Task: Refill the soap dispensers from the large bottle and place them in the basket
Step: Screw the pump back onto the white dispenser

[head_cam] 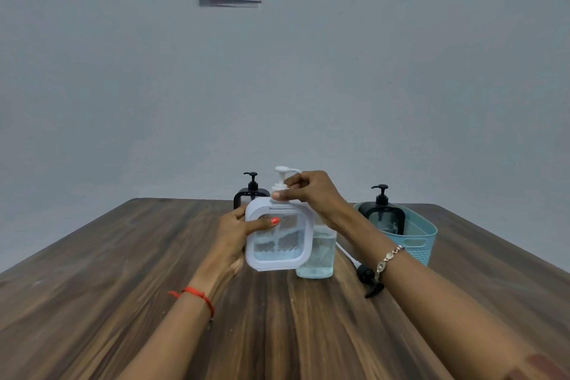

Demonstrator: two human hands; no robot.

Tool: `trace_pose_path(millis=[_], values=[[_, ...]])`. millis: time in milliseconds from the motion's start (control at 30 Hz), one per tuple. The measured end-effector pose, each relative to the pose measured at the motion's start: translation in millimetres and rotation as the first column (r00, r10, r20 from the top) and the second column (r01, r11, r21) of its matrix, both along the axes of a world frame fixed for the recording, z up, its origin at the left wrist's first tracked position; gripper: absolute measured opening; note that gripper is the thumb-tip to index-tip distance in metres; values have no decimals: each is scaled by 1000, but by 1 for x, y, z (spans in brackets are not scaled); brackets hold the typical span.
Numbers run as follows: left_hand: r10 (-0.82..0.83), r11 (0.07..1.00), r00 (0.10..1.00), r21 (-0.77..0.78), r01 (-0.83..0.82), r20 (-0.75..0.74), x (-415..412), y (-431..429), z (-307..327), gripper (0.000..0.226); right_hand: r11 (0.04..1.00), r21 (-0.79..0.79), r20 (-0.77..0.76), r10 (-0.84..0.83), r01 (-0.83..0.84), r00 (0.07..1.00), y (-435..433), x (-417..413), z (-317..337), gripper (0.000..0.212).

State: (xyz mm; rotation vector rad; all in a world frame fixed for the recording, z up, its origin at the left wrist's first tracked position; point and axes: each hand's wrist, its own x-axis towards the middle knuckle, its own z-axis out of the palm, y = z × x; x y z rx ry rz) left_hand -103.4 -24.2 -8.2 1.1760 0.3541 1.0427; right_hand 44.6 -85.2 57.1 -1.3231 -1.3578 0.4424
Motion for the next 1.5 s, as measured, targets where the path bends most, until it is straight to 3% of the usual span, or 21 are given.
trace_pose_path(millis=[100,133,200,267,433,500,700,967,1200,1300,1500], values=[[19,1000,1000,12,-19,-12,3,-1,-1,60,999,19,51,-41,40,998,3,-1,-7,37],[17,1000,1000,10,-16,-10,4,-2,-1,60,1000,-20,59,12,-11,998,0,-2,-6,38],[8,1000,1000,-1,-8,-5,4,-2,-2,59,979,-142,29,153,-148,988,-6,1,-3,17],[-1,1000,1000,-5,1,-10,4,-2,-3,58,967,-158,13,203,-199,979,-8,6,0,30],[54,998,998,22,-53,-19,10,-7,-3,59,968,21,94,-251,250,963,2,-8,-13,50],[59,998,998,20,-58,-8,12,-9,-2,56,946,121,133,-315,300,940,5,-11,-16,54],[44,999,999,12,-44,-11,7,-7,-1,59,991,-99,61,97,-91,993,-9,8,1,16],[131,991,991,-13,-131,17,21,-17,-5,29,971,0,-27,-237,237,971,-9,-8,-8,23],[191,982,982,-5,-191,-6,31,-29,-5,33,933,82,-7,-352,351,936,-16,-12,-12,33],[208,978,978,34,-207,-25,32,-29,-5,33,938,69,8,-340,339,940,-21,-5,-11,24],[143,987,989,80,-140,-31,35,-35,1,39,991,48,-43,-122,124,992,-40,18,-5,25]])
